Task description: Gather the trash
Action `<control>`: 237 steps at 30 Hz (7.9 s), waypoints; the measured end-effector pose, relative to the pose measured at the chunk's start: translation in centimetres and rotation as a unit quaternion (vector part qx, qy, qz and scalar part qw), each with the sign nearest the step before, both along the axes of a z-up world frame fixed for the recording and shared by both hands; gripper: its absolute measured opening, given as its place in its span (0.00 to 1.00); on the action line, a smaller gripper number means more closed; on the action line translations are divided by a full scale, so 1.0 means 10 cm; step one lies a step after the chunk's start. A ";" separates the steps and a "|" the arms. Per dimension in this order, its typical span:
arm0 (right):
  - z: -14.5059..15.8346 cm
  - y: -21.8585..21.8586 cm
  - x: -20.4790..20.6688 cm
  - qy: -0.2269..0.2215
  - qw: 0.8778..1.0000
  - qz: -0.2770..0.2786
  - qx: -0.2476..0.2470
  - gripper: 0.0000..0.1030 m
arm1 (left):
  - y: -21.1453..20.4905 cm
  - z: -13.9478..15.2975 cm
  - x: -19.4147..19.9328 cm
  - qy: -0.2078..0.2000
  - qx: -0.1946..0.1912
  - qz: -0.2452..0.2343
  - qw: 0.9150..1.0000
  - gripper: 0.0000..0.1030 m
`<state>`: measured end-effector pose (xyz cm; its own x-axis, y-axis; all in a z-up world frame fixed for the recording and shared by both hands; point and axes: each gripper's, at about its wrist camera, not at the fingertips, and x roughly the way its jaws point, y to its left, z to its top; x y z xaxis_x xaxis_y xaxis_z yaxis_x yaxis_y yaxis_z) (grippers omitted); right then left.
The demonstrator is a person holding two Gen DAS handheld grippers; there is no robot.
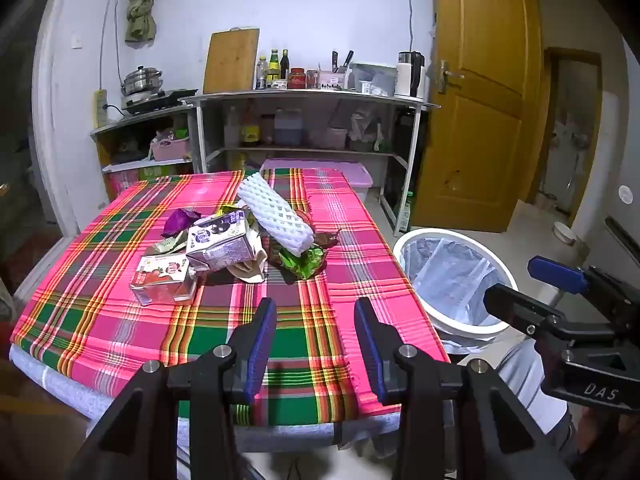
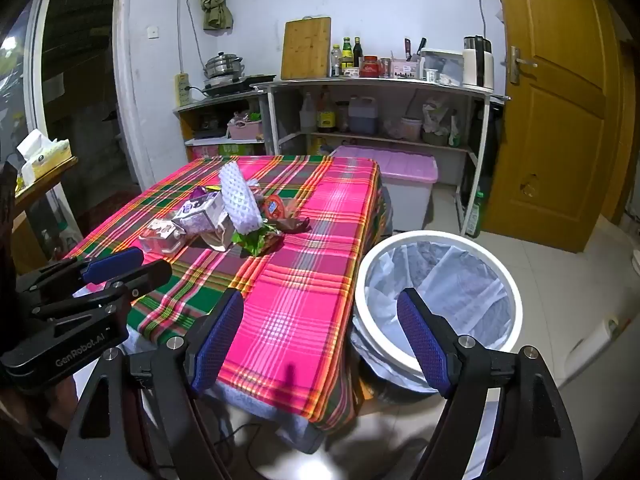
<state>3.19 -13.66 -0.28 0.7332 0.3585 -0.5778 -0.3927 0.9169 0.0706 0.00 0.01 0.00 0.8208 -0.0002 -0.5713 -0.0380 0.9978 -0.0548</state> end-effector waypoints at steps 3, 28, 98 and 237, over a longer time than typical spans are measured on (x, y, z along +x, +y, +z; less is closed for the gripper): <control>0.00 0.00 0.00 -0.001 1.000 0.001 -0.001 0.77 | 0.00 0.00 0.00 -0.001 0.004 0.002 1.000 0.39; -0.01 -0.01 0.00 0.003 1.000 0.000 -0.003 0.77 | -0.02 0.01 -0.03 -0.003 0.001 0.002 1.000 0.39; -0.19 0.26 0.32 0.028 0.998 0.054 0.000 0.77 | 0.33 -0.20 0.14 0.010 -0.030 0.022 0.999 0.39; 0.12 0.29 0.75 0.042 0.997 0.061 0.039 0.31 | 1.36 -0.49 0.48 0.031 -0.031 -0.003 0.999 0.50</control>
